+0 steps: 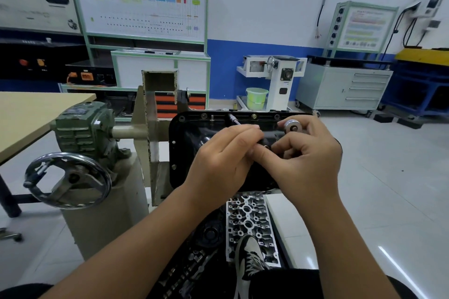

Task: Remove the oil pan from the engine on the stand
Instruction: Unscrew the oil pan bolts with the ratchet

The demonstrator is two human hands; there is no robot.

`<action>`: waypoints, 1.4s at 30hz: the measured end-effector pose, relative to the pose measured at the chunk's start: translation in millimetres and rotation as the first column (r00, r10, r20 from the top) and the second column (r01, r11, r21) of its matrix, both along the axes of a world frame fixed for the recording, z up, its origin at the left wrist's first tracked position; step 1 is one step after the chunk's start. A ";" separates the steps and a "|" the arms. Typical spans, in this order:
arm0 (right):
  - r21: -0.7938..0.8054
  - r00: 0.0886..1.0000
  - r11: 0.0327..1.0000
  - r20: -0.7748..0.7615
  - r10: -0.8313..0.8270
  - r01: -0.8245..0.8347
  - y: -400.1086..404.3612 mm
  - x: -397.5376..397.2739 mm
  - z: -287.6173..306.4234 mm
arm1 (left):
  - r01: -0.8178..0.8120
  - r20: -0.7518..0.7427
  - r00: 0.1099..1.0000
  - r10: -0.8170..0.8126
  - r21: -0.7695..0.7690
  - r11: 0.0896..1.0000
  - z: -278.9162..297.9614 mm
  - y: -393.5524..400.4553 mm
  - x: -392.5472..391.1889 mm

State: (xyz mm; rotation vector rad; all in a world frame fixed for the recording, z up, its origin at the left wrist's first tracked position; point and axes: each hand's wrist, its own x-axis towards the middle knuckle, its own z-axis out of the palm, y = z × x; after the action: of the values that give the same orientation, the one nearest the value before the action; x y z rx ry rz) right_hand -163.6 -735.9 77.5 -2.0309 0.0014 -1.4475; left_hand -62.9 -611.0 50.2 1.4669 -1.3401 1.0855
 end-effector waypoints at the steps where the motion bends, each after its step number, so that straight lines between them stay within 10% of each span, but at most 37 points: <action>1: 0.015 1.000 1.000 -0.001 0.002 -0.002 0.9 0.3 -0.8 | 0.006 -0.011 1.000 -0.006 0.000 1.000 2.1 0.1 0.6; 16: -0.145 1.000 0.989 0.005 -0.024 0.024 -2.5 -10.1 5.1 | 0.083 0.008 0.996 -0.084 0.071 0.994 10.4 0.6 8.7; 42: 0.055 0.999 0.998 0.038 0.011 -0.013 2.5 -2.8 -2.1 | -0.034 -0.102 0.994 0.031 -0.021 0.999 13.9 -15.8 1.9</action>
State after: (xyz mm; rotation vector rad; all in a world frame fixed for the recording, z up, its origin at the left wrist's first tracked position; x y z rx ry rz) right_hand -166.4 -733.4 75.4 -1.9557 0.0134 -1.4615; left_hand -61.0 -626.9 64.1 1.5115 -1.2327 1.0293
